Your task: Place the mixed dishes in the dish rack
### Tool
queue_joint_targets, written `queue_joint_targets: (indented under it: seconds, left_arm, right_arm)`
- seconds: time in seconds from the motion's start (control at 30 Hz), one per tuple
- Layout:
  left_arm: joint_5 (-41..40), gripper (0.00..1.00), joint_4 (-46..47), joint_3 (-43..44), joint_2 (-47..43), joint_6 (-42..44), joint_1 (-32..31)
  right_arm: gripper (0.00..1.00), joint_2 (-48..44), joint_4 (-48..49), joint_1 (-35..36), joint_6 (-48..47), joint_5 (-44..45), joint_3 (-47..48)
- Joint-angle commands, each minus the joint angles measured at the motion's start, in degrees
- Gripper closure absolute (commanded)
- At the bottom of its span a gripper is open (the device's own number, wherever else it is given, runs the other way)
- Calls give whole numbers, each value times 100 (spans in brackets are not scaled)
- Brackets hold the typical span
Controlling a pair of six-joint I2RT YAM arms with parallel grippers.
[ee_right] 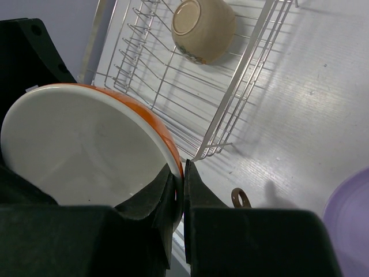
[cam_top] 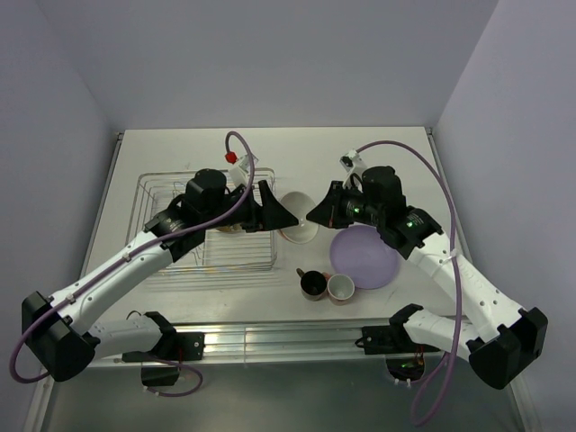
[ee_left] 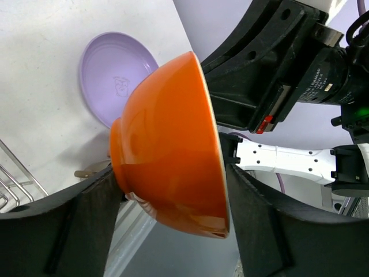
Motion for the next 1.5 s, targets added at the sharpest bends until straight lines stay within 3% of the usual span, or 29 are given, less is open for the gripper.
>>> queue_joint_targets:
  seconds: [0.0,0.3,0.47,0.6,0.7,0.73,0.8,0.83,0.9,1.07,1.3,1.47]
  left_arm:
    - [304,26,515,-29,-135,-132,-8]
    - [304,64,656,-90,-196,-185,36]
    - [199,100,603,-143,-302,-194,89]
    - [164,100,472,-99,-311,-150,141]
    - [-12,100,270,-11,-328,-19,142]
    - [-91,100,112,-2,-354,8,159]
    - [-310,100,-64,41,-381,131,194]
    - [-363,100,-248,59,-390,166,212]
    - [-583,100,-451,103,-407,289,273]
    - [-1092,100,-1169,217,-522,587,379]
    - [-3418,100,-2892,823,-399,1036,388]
    - [-4265,100,-3571,1061,-223,1142,361]
  right_arm:
    - [100,-152,373,-53,33,-65,-46]
    - [100,-178,347,-106,-20,-127,-11]
    - [100,-134,373,-115,-11,-180,7]
    - [100,-90,382,-115,7,-188,51]
    - [75,-82,365,-115,-11,-101,86]
    - [51,-90,356,-124,-11,-66,95]
    - [26,-99,321,-124,-20,5,130]
    - [7,-99,303,-124,-28,40,147]
    - [0,-90,224,-124,-37,180,191]
    - [0,-257,-74,-167,15,777,174]
    - [0,-582,-725,-212,-98,1858,253]
    - [0,-863,-1068,-212,-160,2149,280]
